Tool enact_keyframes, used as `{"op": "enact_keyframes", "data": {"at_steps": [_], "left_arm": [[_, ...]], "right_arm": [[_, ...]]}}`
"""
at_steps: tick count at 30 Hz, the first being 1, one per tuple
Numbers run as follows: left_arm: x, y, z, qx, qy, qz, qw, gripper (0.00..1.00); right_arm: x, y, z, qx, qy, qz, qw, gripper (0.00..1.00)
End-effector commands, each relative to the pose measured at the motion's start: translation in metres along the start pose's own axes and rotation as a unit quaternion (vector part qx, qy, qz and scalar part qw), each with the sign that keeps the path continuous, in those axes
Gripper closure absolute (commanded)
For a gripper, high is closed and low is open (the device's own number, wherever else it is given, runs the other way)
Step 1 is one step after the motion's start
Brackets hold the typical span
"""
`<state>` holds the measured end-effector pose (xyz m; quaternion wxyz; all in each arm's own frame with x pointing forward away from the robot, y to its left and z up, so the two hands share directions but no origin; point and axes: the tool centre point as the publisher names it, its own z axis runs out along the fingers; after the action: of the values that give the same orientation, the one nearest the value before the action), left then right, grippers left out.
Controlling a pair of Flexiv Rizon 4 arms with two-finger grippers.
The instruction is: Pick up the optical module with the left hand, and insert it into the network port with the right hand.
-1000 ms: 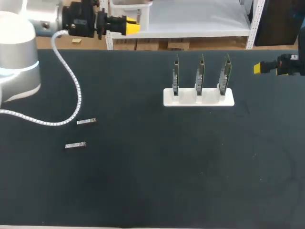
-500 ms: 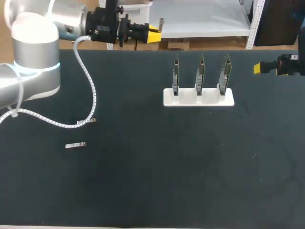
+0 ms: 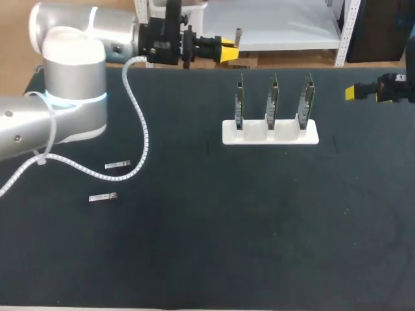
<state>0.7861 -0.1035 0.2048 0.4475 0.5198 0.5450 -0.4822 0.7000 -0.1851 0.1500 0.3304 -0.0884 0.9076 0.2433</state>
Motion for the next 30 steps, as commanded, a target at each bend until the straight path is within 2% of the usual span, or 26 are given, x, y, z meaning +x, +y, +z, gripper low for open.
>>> {"op": "enact_keyframes", "data": {"at_steps": [1,9,30], "left_arm": [[0.004,-0.001,0.008,-0.006,-0.003,0.003,1.000,1.00],[0.013,0.000,0.016,-0.008,-0.006,-0.010,1.000,1.00],[0.029,-0.005,0.014,-0.015,0.002,-0.031,0.999,1.00]], "right_arm": [[0.000,0.000,0.000,0.000,0.000,0.000,1.000,0.00],[0.000,0.000,0.000,0.000,0.000,0.000,1.000,0.00],[0.000,0.000,0.000,0.000,0.000,0.000,1.000,0.00]]}}
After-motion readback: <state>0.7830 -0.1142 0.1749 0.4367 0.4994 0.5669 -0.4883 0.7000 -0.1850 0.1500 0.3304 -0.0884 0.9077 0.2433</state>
